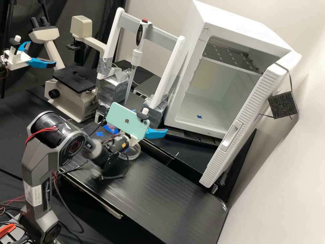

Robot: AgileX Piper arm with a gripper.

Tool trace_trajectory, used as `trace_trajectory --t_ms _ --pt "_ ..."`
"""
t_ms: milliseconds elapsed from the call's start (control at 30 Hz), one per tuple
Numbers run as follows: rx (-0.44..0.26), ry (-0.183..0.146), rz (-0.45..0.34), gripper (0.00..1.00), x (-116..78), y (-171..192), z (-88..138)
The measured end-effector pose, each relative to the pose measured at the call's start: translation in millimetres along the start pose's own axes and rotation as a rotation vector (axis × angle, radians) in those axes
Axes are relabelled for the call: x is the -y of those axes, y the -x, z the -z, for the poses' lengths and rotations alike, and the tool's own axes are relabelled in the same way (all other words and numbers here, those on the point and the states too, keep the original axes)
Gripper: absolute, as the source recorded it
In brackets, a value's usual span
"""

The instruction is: Move the petri dish to the incubator

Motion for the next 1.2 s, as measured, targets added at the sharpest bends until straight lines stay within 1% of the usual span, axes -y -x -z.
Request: trace_trajectory --t_ms 267,367,433,633,700,767,967,1067,1200 --pt "0.001 0.000 0.001 1.00 0.7 1 -1" --pt "-0.004 0.012 -0.001 1.00 0.2 9 -5" --pt "-0.005 0.020 -0.003 1.00 -1.1 19 -10" --pt "-0.061 -0.004 -0.074 1.00 -14.6 64 -17" --pt "-0.092 -0.009 -0.092 1.00 -17.9 81 -16" --pt "-0.105 -0.014 -0.098 1.00 -19.6 95 -16" --pt "-0.130 -0.009 -0.057 1.00 -13.3 128 -16" --pt "-0.123 -0.010 -0.036 1.00 -10.0 138 -19" --pt "-0.112 -0.017 -0.023 1.00 -7.2 143 -22"
